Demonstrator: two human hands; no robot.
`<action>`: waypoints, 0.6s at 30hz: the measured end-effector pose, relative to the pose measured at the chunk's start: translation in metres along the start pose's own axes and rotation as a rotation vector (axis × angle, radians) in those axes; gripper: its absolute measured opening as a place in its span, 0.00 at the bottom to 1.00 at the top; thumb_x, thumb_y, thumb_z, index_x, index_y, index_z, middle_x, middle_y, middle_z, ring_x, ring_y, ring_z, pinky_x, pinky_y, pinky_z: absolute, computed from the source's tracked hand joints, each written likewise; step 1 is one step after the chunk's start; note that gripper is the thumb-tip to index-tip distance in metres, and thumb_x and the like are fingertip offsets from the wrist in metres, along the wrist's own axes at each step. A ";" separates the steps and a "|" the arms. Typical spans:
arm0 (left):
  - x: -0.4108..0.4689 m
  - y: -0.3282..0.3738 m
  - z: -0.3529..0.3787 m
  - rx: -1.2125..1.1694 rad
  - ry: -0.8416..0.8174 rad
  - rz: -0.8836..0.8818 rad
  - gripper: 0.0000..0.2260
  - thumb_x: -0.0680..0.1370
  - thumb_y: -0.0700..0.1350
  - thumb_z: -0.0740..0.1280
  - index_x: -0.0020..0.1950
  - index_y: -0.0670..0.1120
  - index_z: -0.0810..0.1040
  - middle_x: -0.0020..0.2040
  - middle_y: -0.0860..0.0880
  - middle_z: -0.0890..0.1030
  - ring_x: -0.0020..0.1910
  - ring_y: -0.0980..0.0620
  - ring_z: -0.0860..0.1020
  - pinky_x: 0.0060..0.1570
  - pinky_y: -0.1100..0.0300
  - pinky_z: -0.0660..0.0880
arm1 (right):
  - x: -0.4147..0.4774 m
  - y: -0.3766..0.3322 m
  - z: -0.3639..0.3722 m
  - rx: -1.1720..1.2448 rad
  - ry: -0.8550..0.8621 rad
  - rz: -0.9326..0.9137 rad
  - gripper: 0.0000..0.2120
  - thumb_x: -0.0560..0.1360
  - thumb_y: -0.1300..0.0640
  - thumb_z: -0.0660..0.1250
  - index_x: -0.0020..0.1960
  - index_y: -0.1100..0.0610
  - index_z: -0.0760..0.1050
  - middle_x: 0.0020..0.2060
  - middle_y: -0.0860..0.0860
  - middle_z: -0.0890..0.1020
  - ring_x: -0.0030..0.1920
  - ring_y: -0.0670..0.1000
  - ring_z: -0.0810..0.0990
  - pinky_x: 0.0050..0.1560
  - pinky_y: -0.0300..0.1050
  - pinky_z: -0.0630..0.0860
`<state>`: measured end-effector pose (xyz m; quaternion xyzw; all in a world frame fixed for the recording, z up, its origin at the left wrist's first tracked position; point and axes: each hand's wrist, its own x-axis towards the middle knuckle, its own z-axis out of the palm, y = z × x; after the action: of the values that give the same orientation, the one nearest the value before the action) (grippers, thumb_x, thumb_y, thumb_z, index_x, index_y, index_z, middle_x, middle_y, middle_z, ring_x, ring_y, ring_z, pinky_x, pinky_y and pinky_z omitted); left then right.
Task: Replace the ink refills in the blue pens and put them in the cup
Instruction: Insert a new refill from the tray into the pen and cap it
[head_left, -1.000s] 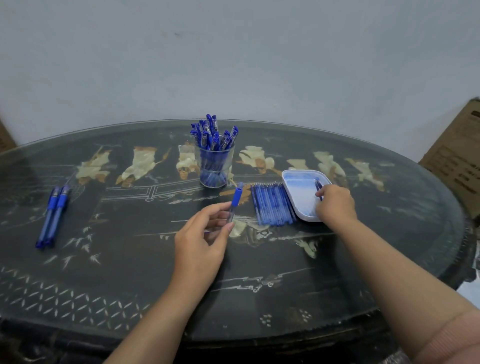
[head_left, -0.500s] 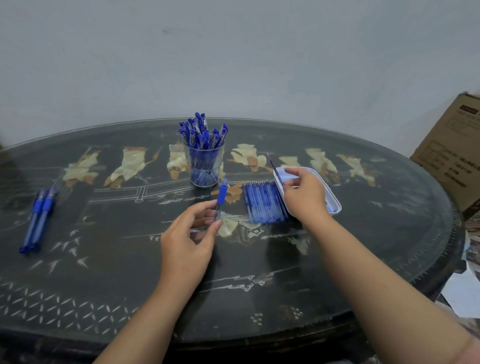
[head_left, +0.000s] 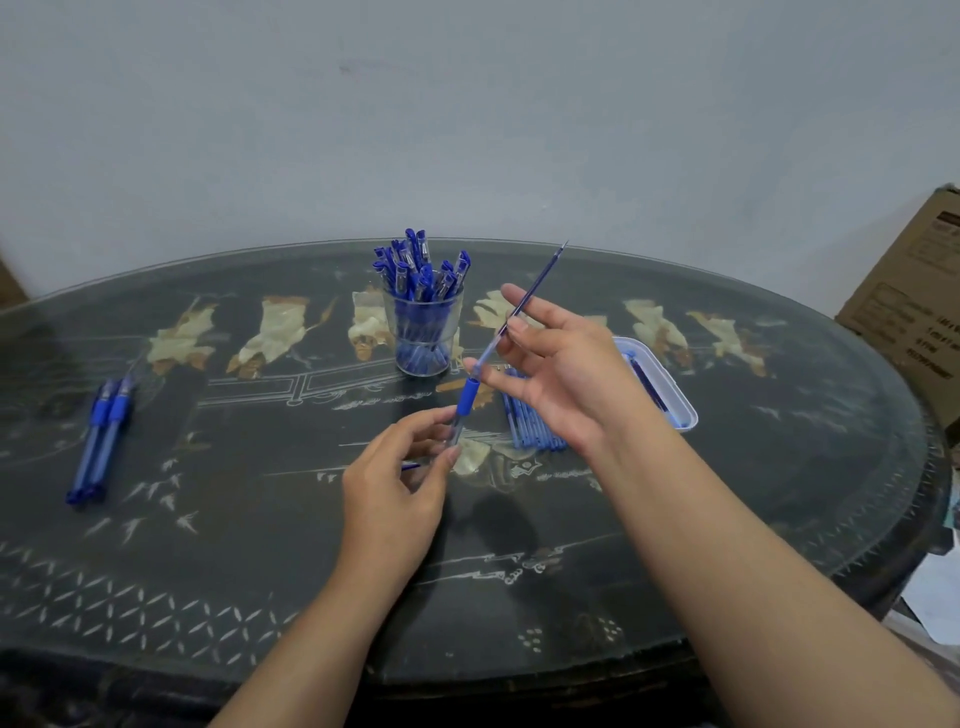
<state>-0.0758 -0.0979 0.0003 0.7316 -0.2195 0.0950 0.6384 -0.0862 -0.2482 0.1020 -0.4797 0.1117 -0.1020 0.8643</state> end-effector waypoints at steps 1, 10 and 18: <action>0.000 0.000 0.000 0.005 -0.002 0.003 0.20 0.72 0.33 0.73 0.55 0.56 0.81 0.45 0.53 0.82 0.44 0.60 0.81 0.42 0.75 0.73 | 0.000 0.000 0.000 0.002 0.001 0.003 0.15 0.80 0.71 0.58 0.62 0.61 0.76 0.39 0.54 0.73 0.39 0.49 0.75 0.44 0.56 0.84; -0.001 0.002 0.000 0.025 -0.004 0.020 0.20 0.72 0.32 0.73 0.54 0.55 0.81 0.45 0.54 0.81 0.44 0.61 0.80 0.41 0.75 0.73 | 0.000 0.006 -0.002 -0.127 0.031 -0.111 0.14 0.80 0.72 0.59 0.56 0.58 0.79 0.47 0.57 0.71 0.46 0.51 0.74 0.45 0.55 0.83; -0.001 0.000 -0.001 0.066 -0.009 0.062 0.19 0.72 0.32 0.73 0.56 0.53 0.81 0.46 0.55 0.81 0.45 0.61 0.80 0.41 0.76 0.72 | -0.001 0.006 -0.001 -0.533 0.016 -0.290 0.16 0.80 0.71 0.59 0.57 0.56 0.79 0.44 0.52 0.73 0.46 0.46 0.77 0.46 0.46 0.83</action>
<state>-0.0767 -0.0965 -0.0001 0.7453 -0.2418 0.1186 0.6099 -0.0868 -0.2454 0.0965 -0.6998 0.0714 -0.1953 0.6834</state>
